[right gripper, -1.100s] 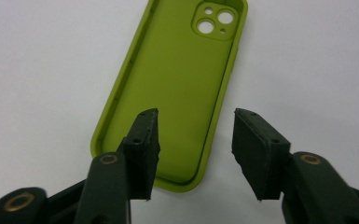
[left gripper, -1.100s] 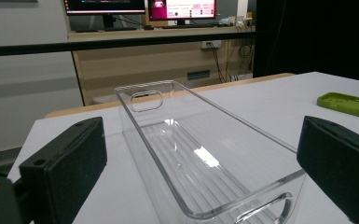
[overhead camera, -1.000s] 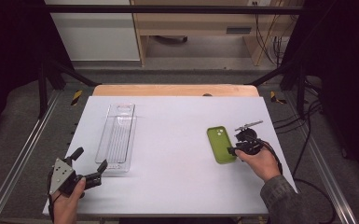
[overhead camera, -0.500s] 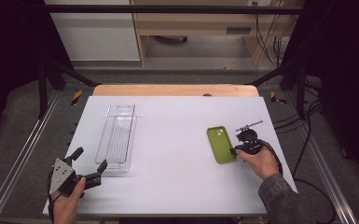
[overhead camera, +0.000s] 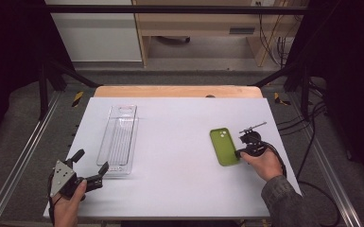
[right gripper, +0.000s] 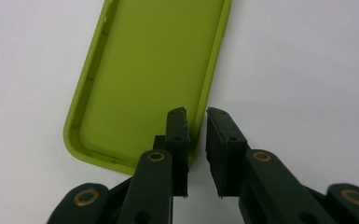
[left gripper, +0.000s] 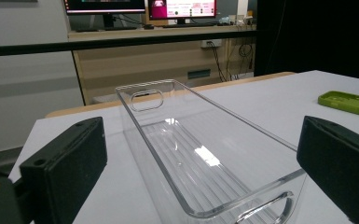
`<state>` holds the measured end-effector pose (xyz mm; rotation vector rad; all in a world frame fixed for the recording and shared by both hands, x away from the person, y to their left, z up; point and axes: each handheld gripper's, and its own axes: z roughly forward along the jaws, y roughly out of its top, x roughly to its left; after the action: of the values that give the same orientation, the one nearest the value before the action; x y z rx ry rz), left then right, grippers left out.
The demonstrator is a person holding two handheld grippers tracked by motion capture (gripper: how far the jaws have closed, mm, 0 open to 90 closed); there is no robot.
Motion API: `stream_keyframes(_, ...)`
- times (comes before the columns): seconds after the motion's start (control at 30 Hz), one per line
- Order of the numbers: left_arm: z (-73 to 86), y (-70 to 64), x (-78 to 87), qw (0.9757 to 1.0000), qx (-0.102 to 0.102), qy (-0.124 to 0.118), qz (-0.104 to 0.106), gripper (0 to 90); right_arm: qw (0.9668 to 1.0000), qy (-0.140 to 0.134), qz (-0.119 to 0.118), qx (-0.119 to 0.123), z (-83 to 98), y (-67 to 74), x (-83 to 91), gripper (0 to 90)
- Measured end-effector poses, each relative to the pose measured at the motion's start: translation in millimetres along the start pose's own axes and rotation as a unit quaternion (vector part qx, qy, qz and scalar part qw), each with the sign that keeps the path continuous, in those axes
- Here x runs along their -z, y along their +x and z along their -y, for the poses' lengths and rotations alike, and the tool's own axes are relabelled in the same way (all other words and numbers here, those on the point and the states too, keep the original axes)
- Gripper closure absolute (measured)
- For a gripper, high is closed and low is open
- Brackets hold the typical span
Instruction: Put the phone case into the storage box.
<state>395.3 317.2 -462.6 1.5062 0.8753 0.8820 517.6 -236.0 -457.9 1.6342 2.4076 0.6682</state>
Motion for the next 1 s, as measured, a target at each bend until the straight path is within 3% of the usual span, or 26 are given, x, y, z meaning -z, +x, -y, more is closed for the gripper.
stream_keyframes(0.27, -0.1, 0.0, 0.0, 1.0, -0.001, 0.0, 0.001, 1.5, 0.9999, 0.009, 0.003, 0.004, -0.8, 0.1, -1.9, 81.0)
stream_keyframes(1.0, 0.2, -1.1, -0.7, 1.0, -0.003, 0.003, 0.003, 1.6, 0.9991, 0.028, 0.025, -0.02, -5.1, 5.3, -2.2, 84.7)
